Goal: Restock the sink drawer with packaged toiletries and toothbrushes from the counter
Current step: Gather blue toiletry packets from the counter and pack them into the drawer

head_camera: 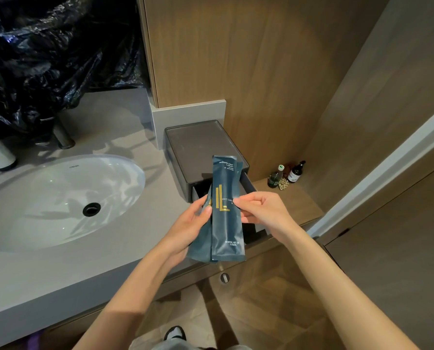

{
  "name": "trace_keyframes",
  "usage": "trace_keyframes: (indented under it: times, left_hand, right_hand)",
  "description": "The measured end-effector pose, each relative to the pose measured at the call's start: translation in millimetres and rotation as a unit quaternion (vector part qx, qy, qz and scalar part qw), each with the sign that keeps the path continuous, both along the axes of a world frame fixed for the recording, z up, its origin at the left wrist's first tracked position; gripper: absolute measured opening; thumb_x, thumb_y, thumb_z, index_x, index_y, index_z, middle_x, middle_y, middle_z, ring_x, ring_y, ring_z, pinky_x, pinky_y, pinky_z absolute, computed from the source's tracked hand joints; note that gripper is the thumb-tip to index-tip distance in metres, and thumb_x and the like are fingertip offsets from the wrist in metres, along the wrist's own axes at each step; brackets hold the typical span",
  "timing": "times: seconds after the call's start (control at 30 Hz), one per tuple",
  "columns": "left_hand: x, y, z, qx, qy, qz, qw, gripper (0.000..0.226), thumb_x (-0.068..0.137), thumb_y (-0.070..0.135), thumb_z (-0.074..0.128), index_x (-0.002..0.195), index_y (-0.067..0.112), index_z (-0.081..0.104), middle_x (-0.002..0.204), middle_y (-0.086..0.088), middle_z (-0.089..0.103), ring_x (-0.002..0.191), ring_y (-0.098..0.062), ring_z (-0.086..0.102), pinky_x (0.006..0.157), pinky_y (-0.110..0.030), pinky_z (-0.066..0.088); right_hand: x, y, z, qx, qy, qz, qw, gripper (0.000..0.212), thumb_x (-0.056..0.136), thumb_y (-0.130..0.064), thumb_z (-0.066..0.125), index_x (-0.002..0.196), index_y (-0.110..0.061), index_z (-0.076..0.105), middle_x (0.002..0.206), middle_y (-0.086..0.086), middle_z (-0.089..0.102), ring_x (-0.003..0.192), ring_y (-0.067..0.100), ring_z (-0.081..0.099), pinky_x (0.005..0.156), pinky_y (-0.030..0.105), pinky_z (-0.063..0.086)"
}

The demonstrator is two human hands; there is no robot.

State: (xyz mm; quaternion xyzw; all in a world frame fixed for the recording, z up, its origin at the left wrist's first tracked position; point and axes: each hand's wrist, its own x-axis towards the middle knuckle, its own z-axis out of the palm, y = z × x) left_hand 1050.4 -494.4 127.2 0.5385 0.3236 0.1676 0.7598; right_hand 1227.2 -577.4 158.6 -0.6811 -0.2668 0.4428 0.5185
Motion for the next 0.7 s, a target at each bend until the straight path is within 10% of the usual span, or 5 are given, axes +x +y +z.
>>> trace_keyframes:
  times: [0.43,0.7]
  left_hand:
    - [-36,28,-16,0.047,0.058,0.139,0.987,0.053,0.093,0.008,0.058,0.140,0.025,0.041,0.097,-0.005,0.076,0.089,-0.021,0.072,0.083,-0.041,0.056]
    - [-49,34,-12,0.051,0.042,0.167,0.984,0.051,0.092,0.005,0.057,0.137,0.023,0.044,0.098,-0.008,0.074,0.082,-0.018,0.073,0.065,-0.027,0.059]
  right_hand:
    - [51,-20,-16,-0.162,-0.045,0.075,0.983,0.008,0.093,-0.018,0.061,0.096,-0.011,0.064,0.102,0.017,0.065,0.087,0.024,0.057,0.073,0.033,0.047]
    - [35,27,-38,-0.195,-0.120,0.038,0.973,0.024,0.096,-0.014,0.054,0.119,-0.006,0.056,0.069,-0.005,0.042,0.056,0.004,0.033,0.029,0.007,0.026]
